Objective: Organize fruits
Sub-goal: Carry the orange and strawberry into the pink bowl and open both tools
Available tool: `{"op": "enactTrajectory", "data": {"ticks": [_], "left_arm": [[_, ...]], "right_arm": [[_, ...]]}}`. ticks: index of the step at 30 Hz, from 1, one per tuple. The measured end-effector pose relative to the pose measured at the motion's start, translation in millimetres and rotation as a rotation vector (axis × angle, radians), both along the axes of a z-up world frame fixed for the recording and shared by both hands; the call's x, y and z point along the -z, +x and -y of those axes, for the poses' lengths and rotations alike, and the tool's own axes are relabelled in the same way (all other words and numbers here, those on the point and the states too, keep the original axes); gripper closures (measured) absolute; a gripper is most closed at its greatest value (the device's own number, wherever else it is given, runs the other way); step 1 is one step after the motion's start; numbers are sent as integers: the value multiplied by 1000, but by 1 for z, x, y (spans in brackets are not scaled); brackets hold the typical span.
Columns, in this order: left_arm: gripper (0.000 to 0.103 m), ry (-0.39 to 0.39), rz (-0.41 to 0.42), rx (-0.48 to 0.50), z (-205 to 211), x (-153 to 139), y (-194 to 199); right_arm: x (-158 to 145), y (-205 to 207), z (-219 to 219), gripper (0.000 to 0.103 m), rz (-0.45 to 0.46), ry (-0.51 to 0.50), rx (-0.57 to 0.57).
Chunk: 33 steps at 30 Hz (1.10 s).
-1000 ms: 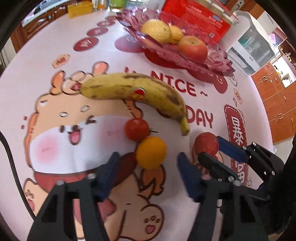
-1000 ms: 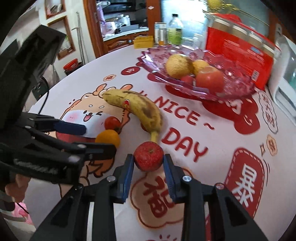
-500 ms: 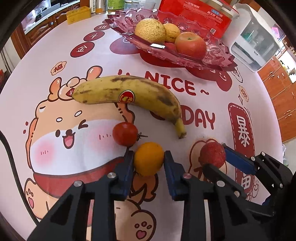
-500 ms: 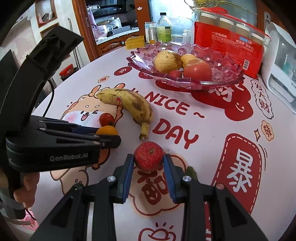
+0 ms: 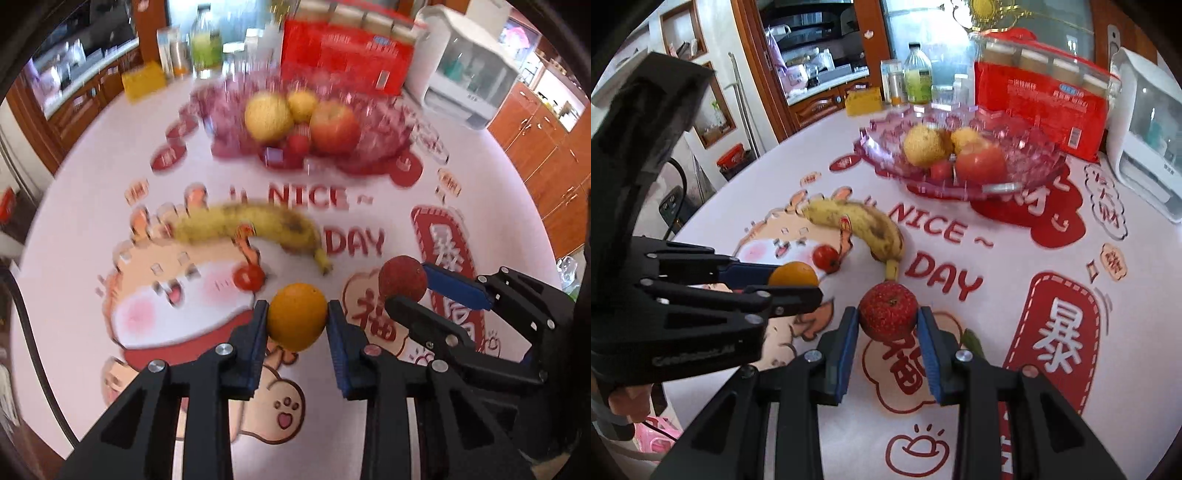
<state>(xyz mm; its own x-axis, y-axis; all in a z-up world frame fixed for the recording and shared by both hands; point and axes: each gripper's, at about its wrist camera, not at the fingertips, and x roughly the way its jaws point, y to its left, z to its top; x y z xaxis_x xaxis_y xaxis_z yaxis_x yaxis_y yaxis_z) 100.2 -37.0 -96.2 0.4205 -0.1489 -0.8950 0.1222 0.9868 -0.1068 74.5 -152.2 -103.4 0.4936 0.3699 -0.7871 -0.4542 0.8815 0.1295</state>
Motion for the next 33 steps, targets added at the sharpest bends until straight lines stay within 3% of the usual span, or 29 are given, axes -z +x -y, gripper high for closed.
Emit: {"op": "enactTrajectory", "data": {"ticks": [9,15,21,26,30,33], "left_arm": [[74,64,171,26,-15,-101,39],[74,93,244,43,-19,-162,74],[74,124,294,47,-22,-209,115],[73,120,288,38,-23,-224,156],[73,110,260,40,-23,-209,181],[73,88,222,52,-21,-186,198]], "right_arm": [[-100,49,10,70,99,51,63],[-176,89,15,70,163,68,87],[-232,132,12,70,197,41,123],[-247,170,13,70,175,40,186],[-234,199,15,70,136,45,236],[-208,218,15,70,81,43,266]]}}
